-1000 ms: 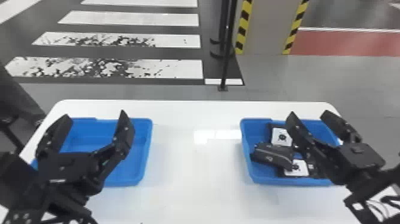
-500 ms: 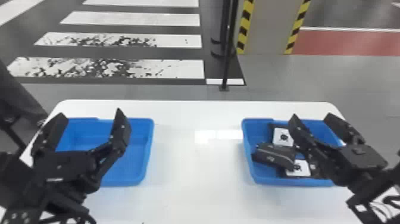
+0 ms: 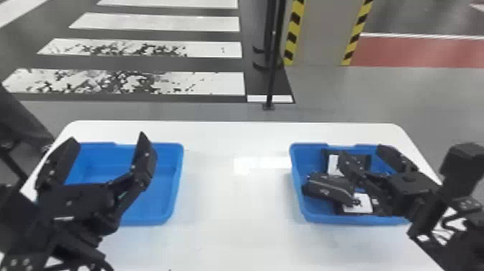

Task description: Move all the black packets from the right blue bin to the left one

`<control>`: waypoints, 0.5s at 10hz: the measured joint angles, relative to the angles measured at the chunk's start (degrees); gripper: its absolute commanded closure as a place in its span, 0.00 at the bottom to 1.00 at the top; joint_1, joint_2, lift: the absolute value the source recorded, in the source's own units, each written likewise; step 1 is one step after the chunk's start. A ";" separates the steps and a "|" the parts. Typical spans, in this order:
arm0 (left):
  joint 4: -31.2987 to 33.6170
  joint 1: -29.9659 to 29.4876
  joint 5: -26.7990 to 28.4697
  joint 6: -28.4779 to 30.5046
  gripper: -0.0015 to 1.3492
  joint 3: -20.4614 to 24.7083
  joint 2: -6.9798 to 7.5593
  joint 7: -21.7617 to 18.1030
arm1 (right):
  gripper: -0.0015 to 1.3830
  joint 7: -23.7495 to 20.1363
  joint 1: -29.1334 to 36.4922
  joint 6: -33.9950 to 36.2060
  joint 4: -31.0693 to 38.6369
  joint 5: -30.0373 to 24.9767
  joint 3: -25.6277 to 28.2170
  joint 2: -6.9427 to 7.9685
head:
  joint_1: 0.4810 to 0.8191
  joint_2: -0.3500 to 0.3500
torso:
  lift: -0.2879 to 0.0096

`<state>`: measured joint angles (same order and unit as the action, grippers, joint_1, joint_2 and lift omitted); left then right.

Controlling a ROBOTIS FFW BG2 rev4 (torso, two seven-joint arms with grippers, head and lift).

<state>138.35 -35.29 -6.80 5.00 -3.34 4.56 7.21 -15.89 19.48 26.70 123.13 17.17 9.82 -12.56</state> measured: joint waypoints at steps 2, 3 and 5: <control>-0.16 0.07 -0.05 0.17 0.00 -0.25 0.04 0.00 | 0.16 -2.62 -3.87 2.70 -6.59 -1.76 0.00 -0.17 | 0.63 0.41 | 0.50; -0.25 0.06 -0.09 0.26 0.00 -0.30 0.02 0.00 | 0.16 -3.05 -4.86 4.52 -8.55 -2.72 0.00 -0.22 | 0.63 0.40 | 0.50; -0.37 0.16 -0.16 0.46 0.00 -0.42 0.03 0.00 | 0.16 -4.32 -7.27 6.91 -13.01 -3.51 -0.97 -0.82 | 0.63 0.39 | 0.50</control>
<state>137.98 -35.13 -6.96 5.46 -3.76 4.60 7.21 -20.21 12.21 33.61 110.12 13.66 8.85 -13.38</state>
